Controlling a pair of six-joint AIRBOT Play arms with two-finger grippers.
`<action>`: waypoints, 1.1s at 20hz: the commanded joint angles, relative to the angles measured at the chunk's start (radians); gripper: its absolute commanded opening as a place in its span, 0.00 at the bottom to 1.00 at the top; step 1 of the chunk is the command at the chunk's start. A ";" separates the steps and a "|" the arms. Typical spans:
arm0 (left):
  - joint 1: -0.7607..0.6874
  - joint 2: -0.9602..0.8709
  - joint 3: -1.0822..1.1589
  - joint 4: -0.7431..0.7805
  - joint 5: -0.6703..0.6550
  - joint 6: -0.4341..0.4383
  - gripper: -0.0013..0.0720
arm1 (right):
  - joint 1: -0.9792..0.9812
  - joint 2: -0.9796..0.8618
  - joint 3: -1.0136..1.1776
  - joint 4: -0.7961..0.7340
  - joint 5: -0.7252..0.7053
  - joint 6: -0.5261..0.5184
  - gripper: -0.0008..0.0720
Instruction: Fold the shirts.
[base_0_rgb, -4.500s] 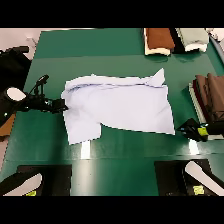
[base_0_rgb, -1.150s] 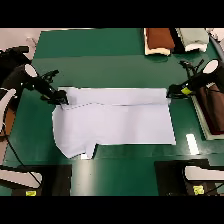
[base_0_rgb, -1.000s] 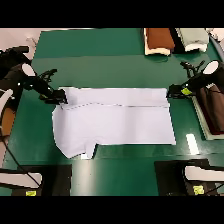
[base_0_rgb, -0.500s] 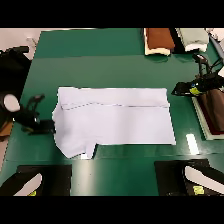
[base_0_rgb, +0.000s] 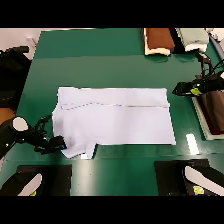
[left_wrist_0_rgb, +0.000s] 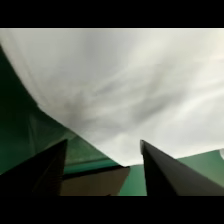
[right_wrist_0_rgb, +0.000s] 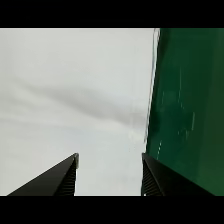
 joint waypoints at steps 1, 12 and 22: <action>0.000 0.003 -0.052 -0.069 0.023 -0.002 0.75 | 0.001 0.002 -0.001 0.000 -0.002 0.000 0.63; 0.000 0.004 0.070 -0.177 0.111 0.053 0.05 | -0.120 0.114 -0.103 -0.011 0.130 -0.037 0.51; 0.000 0.004 0.162 -0.157 0.122 0.105 0.05 | -0.419 0.112 -0.581 0.089 0.263 -0.090 0.77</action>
